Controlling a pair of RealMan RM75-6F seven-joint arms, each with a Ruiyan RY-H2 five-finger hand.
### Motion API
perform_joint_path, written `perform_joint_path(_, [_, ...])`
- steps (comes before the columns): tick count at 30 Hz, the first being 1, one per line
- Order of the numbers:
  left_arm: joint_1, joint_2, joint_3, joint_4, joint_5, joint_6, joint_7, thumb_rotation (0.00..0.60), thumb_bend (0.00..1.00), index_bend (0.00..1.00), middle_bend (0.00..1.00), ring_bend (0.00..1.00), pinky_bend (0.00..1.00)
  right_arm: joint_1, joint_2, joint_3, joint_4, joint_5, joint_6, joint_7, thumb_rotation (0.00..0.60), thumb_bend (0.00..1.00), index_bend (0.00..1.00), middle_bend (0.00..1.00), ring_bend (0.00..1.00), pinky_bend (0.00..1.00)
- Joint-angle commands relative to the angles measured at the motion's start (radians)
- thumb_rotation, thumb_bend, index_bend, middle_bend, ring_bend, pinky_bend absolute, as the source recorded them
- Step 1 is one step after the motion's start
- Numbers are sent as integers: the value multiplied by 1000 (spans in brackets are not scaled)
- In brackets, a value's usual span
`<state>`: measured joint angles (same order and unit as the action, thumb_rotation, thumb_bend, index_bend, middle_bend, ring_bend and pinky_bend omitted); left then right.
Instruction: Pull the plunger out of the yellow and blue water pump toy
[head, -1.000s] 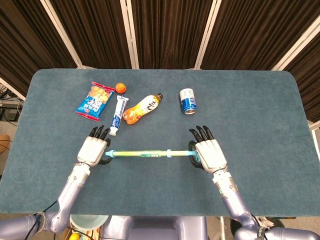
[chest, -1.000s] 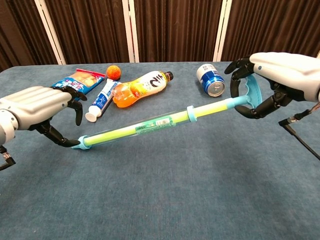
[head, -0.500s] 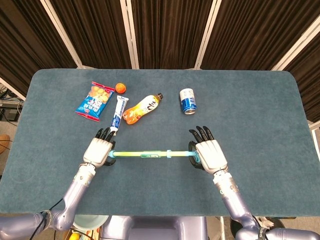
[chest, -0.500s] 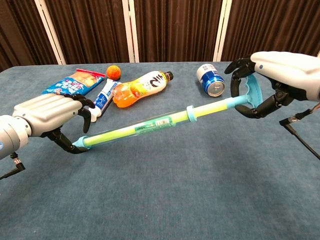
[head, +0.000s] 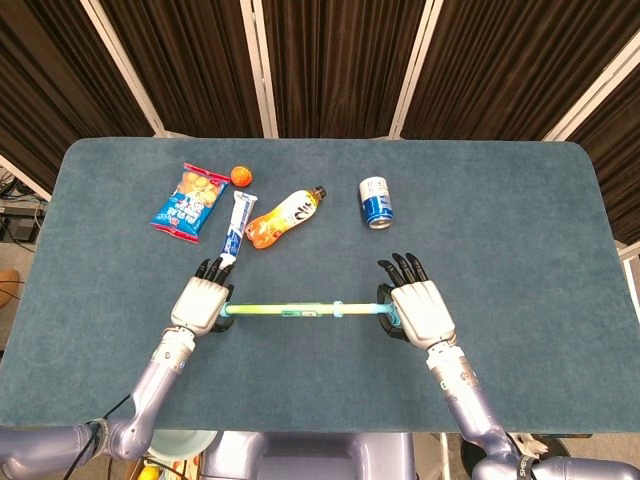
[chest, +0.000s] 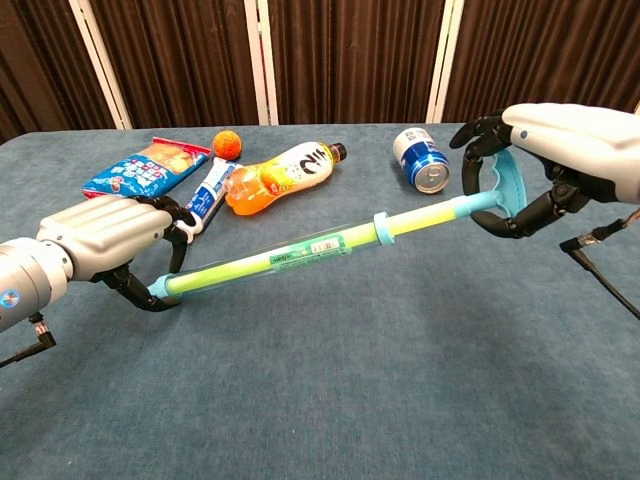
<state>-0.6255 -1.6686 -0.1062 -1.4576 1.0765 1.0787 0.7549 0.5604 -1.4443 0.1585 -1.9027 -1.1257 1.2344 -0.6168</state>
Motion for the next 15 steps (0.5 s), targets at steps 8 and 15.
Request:
perform_joint_path(8, [6,13,16,-30,35,16,-29,600,312,528,115,0,95,-3,3,-7,7,1,2,5,600,615,688,159,38,0])
perform_joint_path(15, [21,62,34,-92,77,44,-53,600,313,533,117,0,95,-6,13,0,19,8,11,11,600,615,688,159,38,0])
